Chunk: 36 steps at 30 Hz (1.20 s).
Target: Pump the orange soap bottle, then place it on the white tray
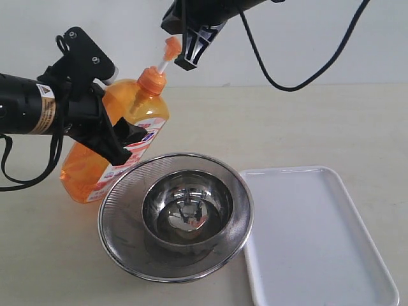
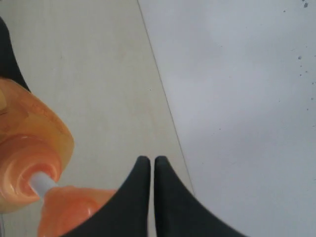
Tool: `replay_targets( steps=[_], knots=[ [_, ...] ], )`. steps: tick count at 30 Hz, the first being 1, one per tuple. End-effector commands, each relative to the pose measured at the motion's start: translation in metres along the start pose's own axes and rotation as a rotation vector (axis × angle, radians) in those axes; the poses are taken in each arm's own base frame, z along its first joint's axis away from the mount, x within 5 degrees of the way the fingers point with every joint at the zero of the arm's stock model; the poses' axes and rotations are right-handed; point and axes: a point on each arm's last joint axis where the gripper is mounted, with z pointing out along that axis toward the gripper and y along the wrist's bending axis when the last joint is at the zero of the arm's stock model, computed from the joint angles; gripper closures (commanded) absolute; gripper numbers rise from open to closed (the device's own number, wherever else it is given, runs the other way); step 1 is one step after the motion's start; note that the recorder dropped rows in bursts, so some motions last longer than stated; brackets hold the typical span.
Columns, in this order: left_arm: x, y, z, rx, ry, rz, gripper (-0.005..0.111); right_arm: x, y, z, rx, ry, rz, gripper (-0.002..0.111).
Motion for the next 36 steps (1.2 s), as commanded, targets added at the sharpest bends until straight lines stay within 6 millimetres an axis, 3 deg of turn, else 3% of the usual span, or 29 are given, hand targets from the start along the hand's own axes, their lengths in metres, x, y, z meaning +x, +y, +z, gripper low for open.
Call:
replay_targets(
  steps=[1, 8, 21, 36],
  knots=[
    [-0.007, 0.003, -0.004, -0.013, -0.025, 0.017, 0.102, 0.002, -0.002, 0.000, 0.001, 0.004, -0.009, 0.108],
    [-0.007, 0.003, -0.004, -0.013, -0.025, 0.017, 0.102, 0.010, 0.002, 0.012, -0.026, 0.025, -0.005, 0.108],
    [-0.007, 0.006, -0.004, -0.045, -0.016, 0.016, 0.102, 0.016, 0.009, 0.012, -0.099, 0.087, -0.021, 0.108],
    [-0.007, 0.006, -0.004, -0.050, -0.015, 0.016, 0.102, 0.011, 0.009, -0.009, -0.131, 0.145, 0.019, 0.108]
  ],
)
